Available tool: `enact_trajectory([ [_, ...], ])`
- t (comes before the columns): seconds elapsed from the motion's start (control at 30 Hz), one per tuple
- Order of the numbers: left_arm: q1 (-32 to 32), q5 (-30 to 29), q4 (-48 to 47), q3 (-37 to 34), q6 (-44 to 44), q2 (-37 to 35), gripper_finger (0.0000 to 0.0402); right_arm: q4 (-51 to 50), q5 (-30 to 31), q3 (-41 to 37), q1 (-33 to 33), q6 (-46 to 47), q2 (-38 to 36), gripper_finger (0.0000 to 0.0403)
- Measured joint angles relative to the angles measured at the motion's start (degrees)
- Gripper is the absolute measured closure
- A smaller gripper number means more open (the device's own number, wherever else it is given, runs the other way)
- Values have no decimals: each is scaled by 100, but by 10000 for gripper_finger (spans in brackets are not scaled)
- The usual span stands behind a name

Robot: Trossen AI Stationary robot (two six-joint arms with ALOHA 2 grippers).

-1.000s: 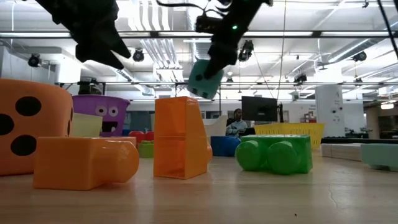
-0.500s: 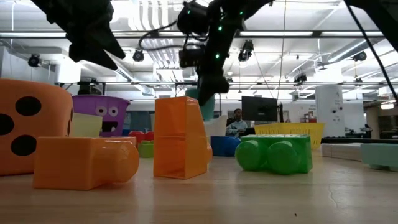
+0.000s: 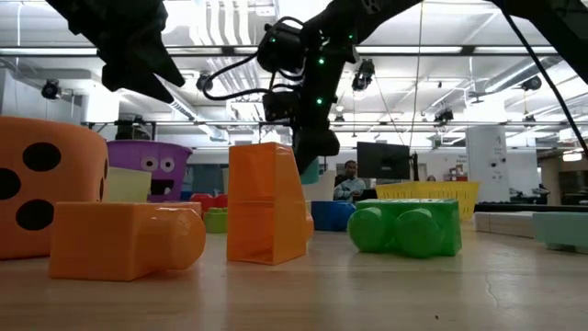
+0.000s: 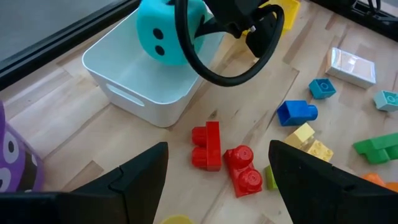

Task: Pick & Place Toys
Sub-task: Put the blue dice into the white bin

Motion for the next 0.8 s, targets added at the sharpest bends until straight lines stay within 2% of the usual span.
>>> enact_trajectory([
  [0.3, 0, -20, 2, 0, -10, 0, 119, -11, -347, -179, -31, 153, 0, 202],
  [0.8, 0, -20, 7, 0, -28, 2, 119, 29, -357, -437, -91, 276, -7, 204],
])
